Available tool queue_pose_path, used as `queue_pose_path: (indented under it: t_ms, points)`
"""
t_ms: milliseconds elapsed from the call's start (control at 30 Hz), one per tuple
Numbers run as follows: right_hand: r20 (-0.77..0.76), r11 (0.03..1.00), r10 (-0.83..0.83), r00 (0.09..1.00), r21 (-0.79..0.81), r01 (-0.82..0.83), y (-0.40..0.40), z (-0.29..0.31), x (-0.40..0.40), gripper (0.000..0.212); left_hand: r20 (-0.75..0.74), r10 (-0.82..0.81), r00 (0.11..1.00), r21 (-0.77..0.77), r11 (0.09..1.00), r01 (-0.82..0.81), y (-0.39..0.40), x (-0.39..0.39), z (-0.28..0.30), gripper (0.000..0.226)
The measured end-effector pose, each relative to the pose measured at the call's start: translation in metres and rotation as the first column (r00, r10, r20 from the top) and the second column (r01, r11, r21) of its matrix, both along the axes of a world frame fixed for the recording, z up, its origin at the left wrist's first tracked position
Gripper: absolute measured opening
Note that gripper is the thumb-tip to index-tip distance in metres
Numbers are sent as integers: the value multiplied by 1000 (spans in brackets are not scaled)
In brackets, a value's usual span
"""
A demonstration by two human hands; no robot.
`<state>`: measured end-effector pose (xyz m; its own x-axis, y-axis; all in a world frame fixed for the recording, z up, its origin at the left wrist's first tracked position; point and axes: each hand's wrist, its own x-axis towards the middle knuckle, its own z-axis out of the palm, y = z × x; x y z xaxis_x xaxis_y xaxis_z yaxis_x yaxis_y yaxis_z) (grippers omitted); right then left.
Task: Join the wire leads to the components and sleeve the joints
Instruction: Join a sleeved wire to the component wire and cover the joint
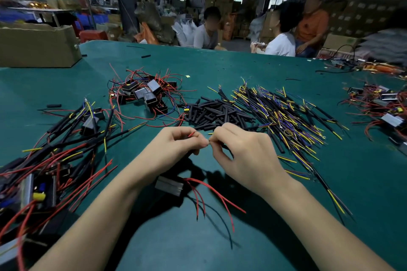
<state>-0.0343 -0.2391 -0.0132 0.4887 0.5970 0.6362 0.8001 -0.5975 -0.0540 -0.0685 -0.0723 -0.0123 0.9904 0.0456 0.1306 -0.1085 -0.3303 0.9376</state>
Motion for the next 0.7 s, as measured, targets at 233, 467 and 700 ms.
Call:
queue_pose_path:
  t_ms: [233, 467, 700]
  points:
    - [-256, 993, -7, 967, 114, 38, -6, -8, 7, 8, 417, -75, 906, 578, 791, -200, -8, -3, -7, 15]
    - [-545, 947, 190, 817, 323, -4, -1, -8, 11, 14, 574, -193, 796, 704, 612, -360, -1, -3, -1, 24]
    - [-654, 863, 350, 671, 504, 41, -2, -6, 16, 25, 699, -202, 686, 672, 515, -533, -3, -2, 1, 16]
